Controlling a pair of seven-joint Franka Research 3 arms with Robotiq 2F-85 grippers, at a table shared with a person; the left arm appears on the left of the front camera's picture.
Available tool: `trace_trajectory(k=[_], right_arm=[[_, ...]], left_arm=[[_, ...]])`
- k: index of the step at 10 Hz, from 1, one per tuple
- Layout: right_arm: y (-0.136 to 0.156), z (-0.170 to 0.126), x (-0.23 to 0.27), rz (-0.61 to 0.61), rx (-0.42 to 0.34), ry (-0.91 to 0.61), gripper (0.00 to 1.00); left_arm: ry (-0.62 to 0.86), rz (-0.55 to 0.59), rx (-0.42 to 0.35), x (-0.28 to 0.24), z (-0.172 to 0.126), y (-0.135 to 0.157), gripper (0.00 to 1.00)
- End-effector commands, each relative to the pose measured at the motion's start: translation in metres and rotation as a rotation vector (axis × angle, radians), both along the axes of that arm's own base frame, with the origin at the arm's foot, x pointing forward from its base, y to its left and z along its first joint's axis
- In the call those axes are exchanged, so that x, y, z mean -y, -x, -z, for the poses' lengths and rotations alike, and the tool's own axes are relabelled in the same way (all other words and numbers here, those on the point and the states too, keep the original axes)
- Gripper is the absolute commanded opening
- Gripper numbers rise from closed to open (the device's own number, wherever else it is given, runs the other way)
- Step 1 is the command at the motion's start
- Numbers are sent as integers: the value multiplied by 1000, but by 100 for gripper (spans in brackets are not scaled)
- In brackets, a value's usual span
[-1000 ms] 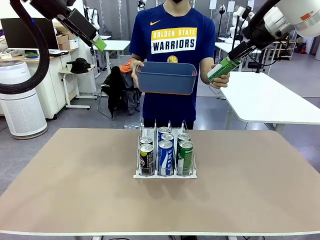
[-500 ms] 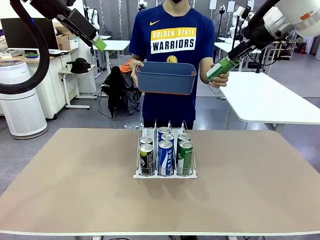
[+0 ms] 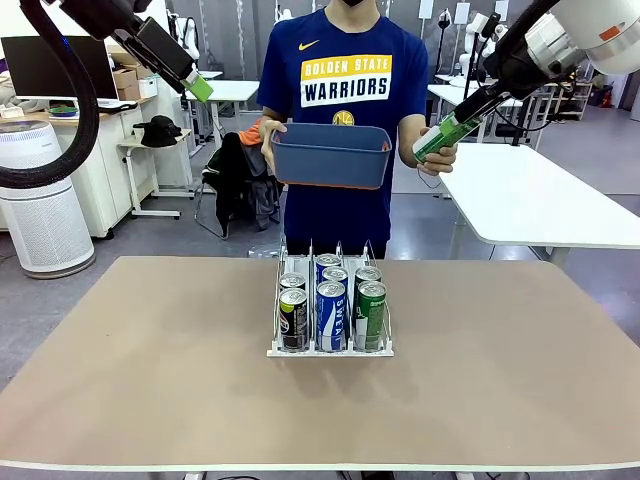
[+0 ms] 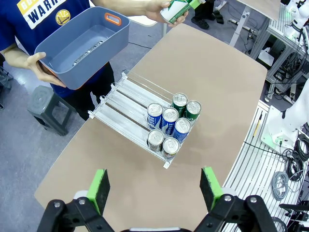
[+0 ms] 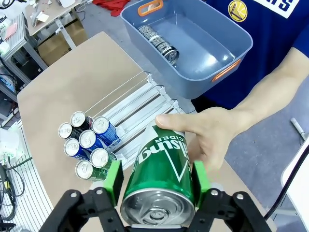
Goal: Fill the beverage cans into the dispenser.
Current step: Pick up the Sprite handed by the human.
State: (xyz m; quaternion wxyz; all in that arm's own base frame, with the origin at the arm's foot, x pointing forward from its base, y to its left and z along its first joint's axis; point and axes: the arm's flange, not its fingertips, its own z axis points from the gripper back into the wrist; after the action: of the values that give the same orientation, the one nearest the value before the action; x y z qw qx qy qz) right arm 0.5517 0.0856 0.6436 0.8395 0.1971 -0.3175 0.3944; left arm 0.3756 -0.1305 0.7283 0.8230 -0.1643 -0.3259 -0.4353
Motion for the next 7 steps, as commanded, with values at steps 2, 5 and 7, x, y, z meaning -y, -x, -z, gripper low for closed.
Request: trace_trajectory(k=[2, 5, 7], right_arm=[[2, 2, 3, -1, 1, 15, 0], [2, 2, 4, 4, 4, 21, 0], [5, 2, 5, -1, 11, 26, 0]], left_arm=[[13, -4, -16, -1, 4, 3, 100], [13, -4, -16, -1, 4, 3, 100], [13, -4, -16, -1, 4, 3, 100]])
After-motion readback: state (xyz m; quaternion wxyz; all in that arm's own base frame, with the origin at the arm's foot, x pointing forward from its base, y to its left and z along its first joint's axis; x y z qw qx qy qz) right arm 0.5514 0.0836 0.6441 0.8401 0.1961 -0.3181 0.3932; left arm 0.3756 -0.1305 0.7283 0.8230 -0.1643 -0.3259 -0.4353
